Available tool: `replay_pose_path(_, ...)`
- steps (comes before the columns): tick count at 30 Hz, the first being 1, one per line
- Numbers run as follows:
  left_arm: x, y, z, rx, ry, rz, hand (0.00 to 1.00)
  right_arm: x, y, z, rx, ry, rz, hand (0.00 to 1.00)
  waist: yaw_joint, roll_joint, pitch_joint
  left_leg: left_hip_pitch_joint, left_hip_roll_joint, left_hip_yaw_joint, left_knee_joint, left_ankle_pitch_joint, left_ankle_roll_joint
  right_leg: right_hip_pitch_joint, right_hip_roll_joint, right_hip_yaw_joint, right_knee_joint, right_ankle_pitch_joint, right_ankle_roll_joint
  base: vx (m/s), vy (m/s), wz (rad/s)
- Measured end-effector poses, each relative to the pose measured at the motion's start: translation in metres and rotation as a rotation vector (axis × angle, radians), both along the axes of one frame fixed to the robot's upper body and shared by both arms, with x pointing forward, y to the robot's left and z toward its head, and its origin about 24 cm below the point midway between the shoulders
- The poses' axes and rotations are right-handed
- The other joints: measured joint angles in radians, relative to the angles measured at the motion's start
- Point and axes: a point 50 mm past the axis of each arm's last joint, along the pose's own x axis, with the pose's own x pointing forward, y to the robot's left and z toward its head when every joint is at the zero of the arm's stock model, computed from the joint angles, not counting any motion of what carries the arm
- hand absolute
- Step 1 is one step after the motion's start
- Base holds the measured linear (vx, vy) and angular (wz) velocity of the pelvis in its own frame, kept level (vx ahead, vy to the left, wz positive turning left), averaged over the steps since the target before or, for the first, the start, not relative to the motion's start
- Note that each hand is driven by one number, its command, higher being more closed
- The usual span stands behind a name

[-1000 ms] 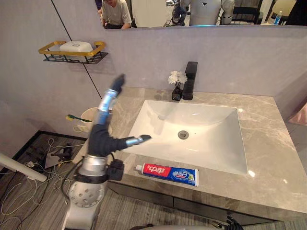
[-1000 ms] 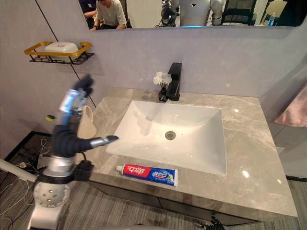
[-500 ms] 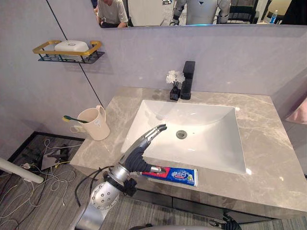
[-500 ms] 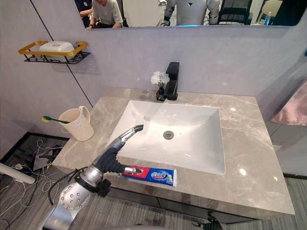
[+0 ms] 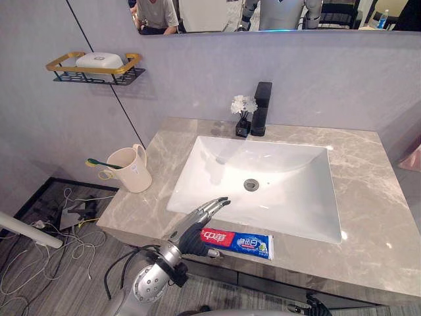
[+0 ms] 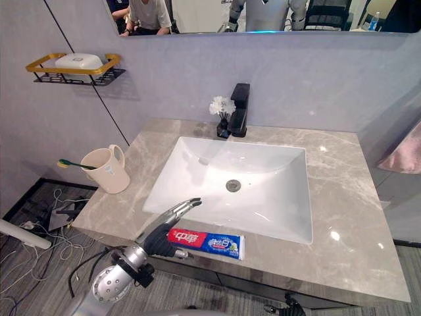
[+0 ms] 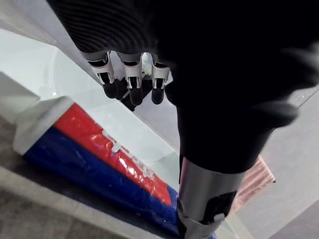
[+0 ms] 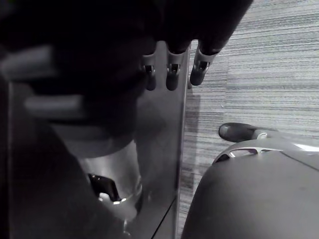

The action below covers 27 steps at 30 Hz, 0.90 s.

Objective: Organize washtable

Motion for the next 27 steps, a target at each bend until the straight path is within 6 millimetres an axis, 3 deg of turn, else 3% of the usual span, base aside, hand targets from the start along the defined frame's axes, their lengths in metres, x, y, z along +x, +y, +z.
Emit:
replay_pose_path(13,0.004,-0.005,-0.013,-0.005,0.012,0.091,0.00,0.006,0.001,0.002,-0.004,-0.024,0.008,0.00,-0.025,0.005,0.000,0.013,0.005,0.033,-0.018,-0.001,-0.001,-0.003,0.004,0.031,-0.018,0.007,0.001,0.00,0.002,-0.07)
replay_pose_path(14,0.004,-0.005,-0.014,-0.003,0.018,0.095,1.00,0.006,0.001,0.002,-0.004,-0.024,0.010,0.00,-0.025,0.005,0.000,0.013,0.005,0.034,-0.019,-0.001,-0.001,-0.003,0.005,0.033,-0.019,0.007,0.001,0.01,-0.004,-0.05)
replay_pose_path(24,0.015,-0.005,-0.023,0.056,0.008,0.109,1.00,0.009,0.002,0.003,-0.005,-0.037,0.013,0.00,-0.028,0.009,-0.003,0.014,0.009,0.056,-0.024,-0.001,-0.001,-0.015,0.006,0.051,-0.019,0.011,0.000,-0.02,-0.001,-0.06)
replay_pose_path(27,0.022,-0.004,-0.020,0.061,-0.008,0.116,1.00,0.013,0.002,0.004,-0.005,-0.047,0.018,0.00,-0.044,0.009,-0.003,0.014,0.012,0.059,-0.027,-0.001,-0.001,-0.019,0.009,0.057,-0.019,0.012,-0.002,-0.02,-0.007,-0.07)
